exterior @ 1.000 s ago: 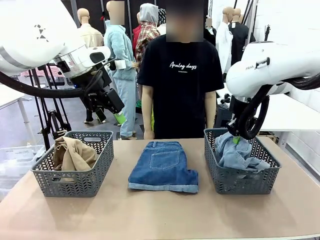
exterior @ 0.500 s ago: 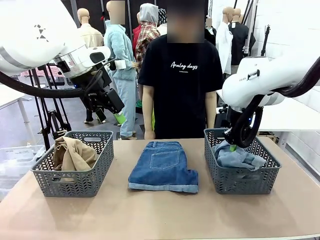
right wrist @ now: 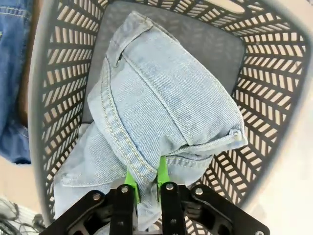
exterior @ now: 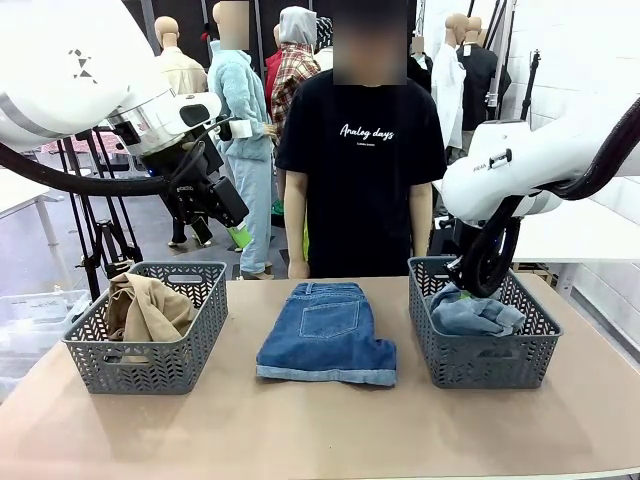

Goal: Sort the tops and bottoms.
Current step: Sort the clothes according to human instructions, then lift clothes from the center of the table with your left hand.

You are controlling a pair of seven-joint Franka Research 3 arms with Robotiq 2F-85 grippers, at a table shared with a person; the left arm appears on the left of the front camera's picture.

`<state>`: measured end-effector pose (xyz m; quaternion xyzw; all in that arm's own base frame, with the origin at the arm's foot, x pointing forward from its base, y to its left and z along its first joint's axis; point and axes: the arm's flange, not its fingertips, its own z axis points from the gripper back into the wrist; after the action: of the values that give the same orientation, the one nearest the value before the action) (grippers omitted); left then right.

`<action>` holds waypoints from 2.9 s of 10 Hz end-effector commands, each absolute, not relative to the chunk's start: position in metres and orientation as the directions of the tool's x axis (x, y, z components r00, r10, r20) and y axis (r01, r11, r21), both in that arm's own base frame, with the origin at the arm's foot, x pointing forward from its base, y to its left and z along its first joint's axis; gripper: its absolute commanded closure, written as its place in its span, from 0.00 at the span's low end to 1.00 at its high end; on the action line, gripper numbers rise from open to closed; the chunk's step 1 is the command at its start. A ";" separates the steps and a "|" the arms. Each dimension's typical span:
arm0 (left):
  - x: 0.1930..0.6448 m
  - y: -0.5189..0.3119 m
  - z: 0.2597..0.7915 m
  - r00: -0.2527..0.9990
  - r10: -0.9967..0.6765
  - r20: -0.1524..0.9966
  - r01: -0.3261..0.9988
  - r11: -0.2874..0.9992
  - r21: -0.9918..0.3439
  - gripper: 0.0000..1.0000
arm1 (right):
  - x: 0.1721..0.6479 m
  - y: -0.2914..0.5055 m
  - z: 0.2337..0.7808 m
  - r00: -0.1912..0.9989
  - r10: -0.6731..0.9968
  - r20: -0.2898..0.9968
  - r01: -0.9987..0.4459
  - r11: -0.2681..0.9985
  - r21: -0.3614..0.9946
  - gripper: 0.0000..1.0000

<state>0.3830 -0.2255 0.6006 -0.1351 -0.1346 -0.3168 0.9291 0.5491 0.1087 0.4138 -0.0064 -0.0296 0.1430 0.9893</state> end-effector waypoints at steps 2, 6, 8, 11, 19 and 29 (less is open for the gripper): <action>0.382 -0.224 0.602 0.758 -0.561 0.333 0.632 0.758 -0.163 0.00 | 0.549 0.109 0.428 0.967 0.226 0.120 -0.224 0.974 -0.033 0.40; 0.382 -0.224 0.602 0.758 -0.561 0.333 0.632 0.758 -0.163 0.00 | 0.544 0.110 0.469 0.959 0.192 0.207 -0.188 0.981 -0.037 0.00; 0.382 -0.224 0.602 0.758 -0.561 0.333 0.632 0.758 -0.163 0.00 | 0.545 0.114 0.484 0.961 0.189 0.204 -0.182 0.982 -0.054 0.00; 0.382 -0.224 0.602 0.758 -0.561 0.333 0.632 0.758 -0.163 0.00 | 0.545 0.108 0.475 0.955 0.214 0.204 -0.213 0.977 -0.028 0.00; 0.382 -0.224 0.602 0.758 -0.561 0.333 0.632 0.758 -0.163 0.00 | 0.545 0.108 0.475 0.955 0.214 0.204 -0.213 0.977 -0.028 0.00; 0.382 -0.224 0.602 0.758 -0.561 0.333 0.632 0.758 -0.163 0.00 | 0.529 0.112 0.488 0.938 0.256 0.234 -0.270 0.962 0.028 0.00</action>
<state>0.3830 -0.2255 0.6006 -0.1351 -0.1345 -0.3168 0.9291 0.5409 0.1131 0.4841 0.0082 -0.1082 0.1155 0.9874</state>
